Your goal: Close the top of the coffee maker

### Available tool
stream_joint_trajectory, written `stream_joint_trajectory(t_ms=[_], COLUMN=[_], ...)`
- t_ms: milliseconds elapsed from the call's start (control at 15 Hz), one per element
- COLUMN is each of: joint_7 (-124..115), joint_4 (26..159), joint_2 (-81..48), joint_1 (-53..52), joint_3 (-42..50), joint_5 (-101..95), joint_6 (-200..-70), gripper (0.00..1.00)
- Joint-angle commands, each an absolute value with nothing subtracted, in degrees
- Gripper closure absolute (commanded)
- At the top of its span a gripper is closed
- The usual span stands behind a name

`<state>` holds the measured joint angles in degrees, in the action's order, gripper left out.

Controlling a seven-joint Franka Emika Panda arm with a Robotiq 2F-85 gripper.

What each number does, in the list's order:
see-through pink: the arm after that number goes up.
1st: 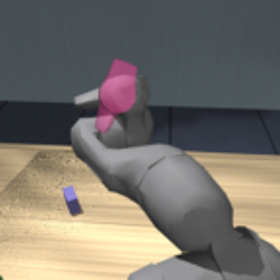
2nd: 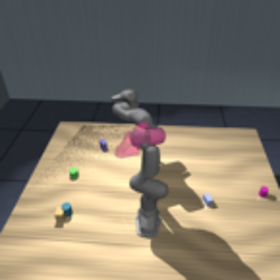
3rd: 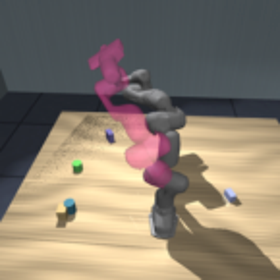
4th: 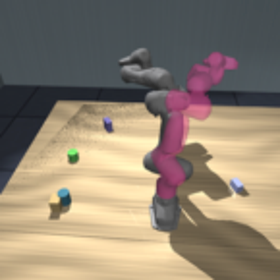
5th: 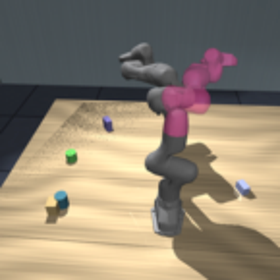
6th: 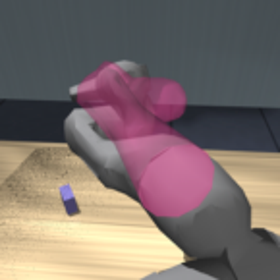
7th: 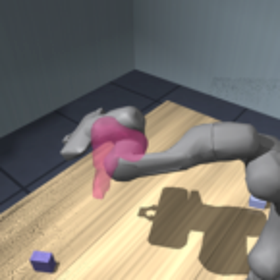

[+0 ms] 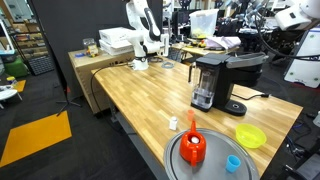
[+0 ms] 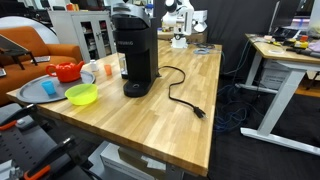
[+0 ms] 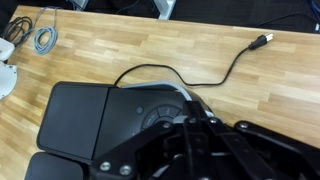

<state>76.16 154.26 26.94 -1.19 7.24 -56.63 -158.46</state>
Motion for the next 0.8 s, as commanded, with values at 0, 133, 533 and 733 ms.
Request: stream_joint_trajectory(t_ms=[0,133,533,733], joint_7=[77.4,76.7,73.2,72.4], joint_4=[157.6,159.4,160.0,159.6], joint_2=[29.0,28.8,28.0,31.2], joint_1=[-1.8,-2.0,-3.6,-5.6], joint_3=[7.4,7.1,4.9,5.6], joint_5=[-54.1,-52.9,-47.6,-45.6], joint_6=[-156.3,-155.6,-154.1,-151.9], gripper=[1.00,1.00,1.00,1.00])
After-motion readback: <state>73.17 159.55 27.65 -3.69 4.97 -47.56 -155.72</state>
